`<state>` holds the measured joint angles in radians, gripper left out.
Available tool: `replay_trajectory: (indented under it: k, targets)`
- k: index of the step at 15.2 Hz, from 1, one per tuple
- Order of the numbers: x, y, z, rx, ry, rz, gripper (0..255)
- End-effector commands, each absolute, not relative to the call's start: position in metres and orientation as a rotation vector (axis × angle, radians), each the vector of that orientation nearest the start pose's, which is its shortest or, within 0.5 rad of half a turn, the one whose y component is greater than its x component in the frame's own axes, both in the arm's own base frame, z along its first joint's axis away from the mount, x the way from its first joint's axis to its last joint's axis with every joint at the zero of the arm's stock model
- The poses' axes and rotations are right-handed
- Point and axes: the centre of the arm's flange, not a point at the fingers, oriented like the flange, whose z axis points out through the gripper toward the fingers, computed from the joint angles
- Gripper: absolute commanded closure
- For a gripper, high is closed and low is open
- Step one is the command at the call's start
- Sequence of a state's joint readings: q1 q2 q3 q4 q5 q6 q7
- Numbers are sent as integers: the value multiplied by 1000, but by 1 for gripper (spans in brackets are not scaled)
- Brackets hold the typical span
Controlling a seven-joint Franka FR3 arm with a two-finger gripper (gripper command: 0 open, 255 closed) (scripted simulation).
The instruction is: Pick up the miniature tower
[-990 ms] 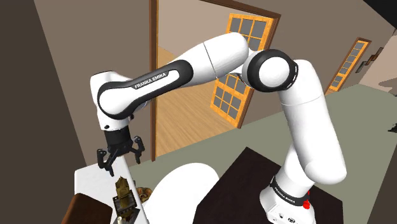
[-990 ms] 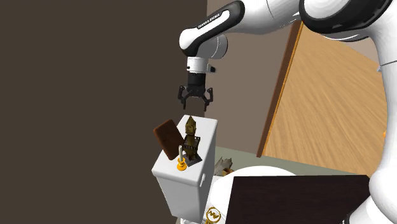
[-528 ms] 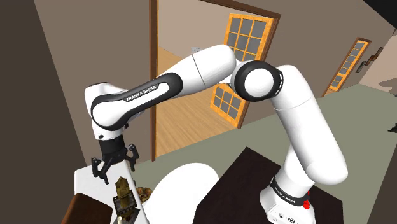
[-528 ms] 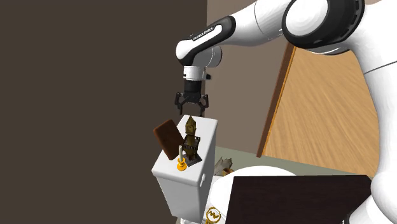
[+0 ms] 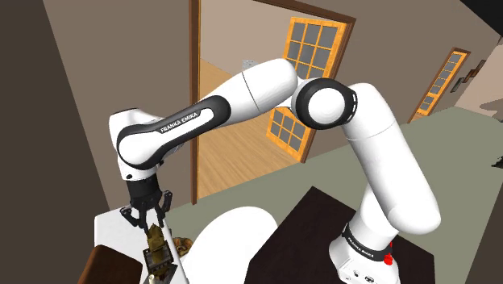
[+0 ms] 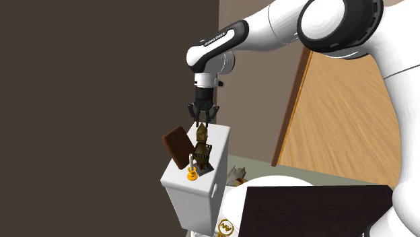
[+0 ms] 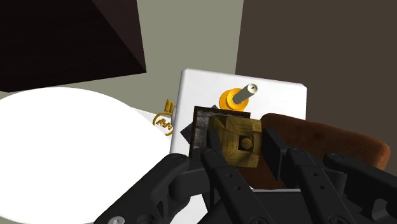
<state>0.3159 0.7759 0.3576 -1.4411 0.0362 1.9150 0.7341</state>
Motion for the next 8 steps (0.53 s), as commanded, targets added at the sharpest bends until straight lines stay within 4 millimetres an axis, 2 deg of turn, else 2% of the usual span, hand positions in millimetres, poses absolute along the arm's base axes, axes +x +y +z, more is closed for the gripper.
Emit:
replay_trajectory:
  k: [1, 5, 8]
  targets:
    - [565, 401, 233, -3022, 213, 590, 255]
    - [566, 401, 232, -3022, 213, 591, 255]
    - [565, 401, 248, -3022, 213, 590, 255]
